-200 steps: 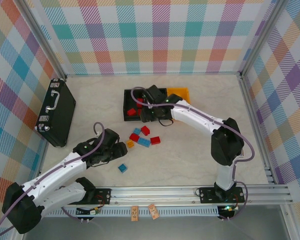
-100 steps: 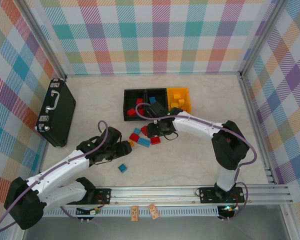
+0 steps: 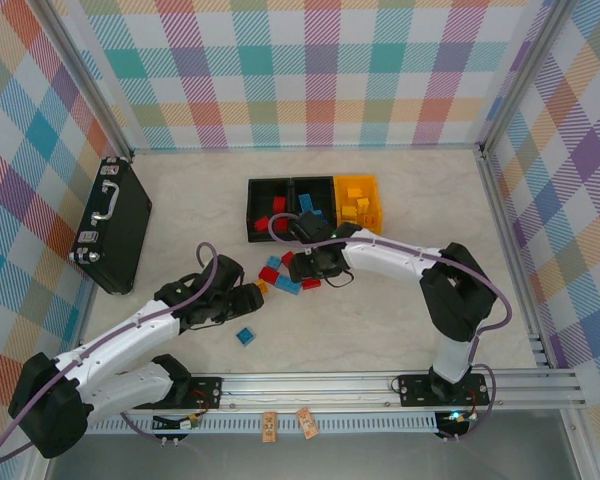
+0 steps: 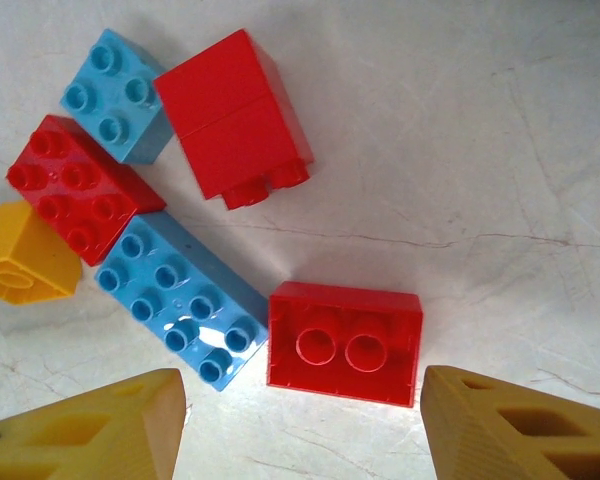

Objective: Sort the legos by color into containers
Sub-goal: Pick up the lego from the center of the table.

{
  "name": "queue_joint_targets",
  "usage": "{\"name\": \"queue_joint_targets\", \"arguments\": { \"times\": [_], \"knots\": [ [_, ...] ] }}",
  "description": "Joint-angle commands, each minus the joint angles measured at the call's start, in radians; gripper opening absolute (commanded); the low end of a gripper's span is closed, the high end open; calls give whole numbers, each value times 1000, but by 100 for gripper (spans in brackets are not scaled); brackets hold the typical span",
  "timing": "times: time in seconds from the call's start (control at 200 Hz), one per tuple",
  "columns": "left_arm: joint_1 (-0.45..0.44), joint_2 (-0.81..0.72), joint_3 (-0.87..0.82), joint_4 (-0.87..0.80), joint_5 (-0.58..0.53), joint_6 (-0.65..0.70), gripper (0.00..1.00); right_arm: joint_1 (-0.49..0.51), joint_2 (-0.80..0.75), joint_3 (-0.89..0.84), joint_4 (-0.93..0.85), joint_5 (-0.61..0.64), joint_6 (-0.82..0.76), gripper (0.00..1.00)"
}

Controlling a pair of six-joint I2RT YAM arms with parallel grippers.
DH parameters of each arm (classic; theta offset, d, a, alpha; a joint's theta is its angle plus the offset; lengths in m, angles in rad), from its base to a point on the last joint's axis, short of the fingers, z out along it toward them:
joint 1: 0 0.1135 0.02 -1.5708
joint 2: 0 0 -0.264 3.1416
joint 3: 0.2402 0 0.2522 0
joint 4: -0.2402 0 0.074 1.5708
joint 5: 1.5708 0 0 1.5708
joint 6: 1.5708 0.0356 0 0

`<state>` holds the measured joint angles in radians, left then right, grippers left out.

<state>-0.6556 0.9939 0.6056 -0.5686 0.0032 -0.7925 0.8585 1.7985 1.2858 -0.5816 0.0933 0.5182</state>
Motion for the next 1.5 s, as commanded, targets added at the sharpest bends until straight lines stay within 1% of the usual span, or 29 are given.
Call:
{"name": "queue_joint_targets", "arguments": {
  "times": [0.0, 0.41, 0.615, 0.835, 1.055, 1.14, 1.27, 1.495],
  "knots": [
    [7, 2, -15, 11, 5, -3, 67, 23, 21, 13, 24, -14, -38, 64],
    [8, -76, -58, -33, -20, -36, 67, 34, 171, 153, 29, -69, -122, 64],
    [8, -91, -61, -50, -28, -39, 67, 36, 219, 175, 26, -111, -144, 64],
    [8, -101, -64, -57, -32, -40, 67, 72, 241, 181, -2, -122, -166, 63],
    [7, -109, -72, -59, -34, -43, 67, 93, 284, 204, -49, -69, -164, 55],
    [8, -111, -73, -58, -32, -46, 67, 96, 291, 211, -58, -53, -164, 48],
    [8, -117, -69, -63, -35, -48, 67, 97, 266, 213, -57, -44, -166, 34],
    [8, -104, -60, -52, -35, -43, 67, 94, 192, 221, -93, -18, -178, 32]
  ]
}}
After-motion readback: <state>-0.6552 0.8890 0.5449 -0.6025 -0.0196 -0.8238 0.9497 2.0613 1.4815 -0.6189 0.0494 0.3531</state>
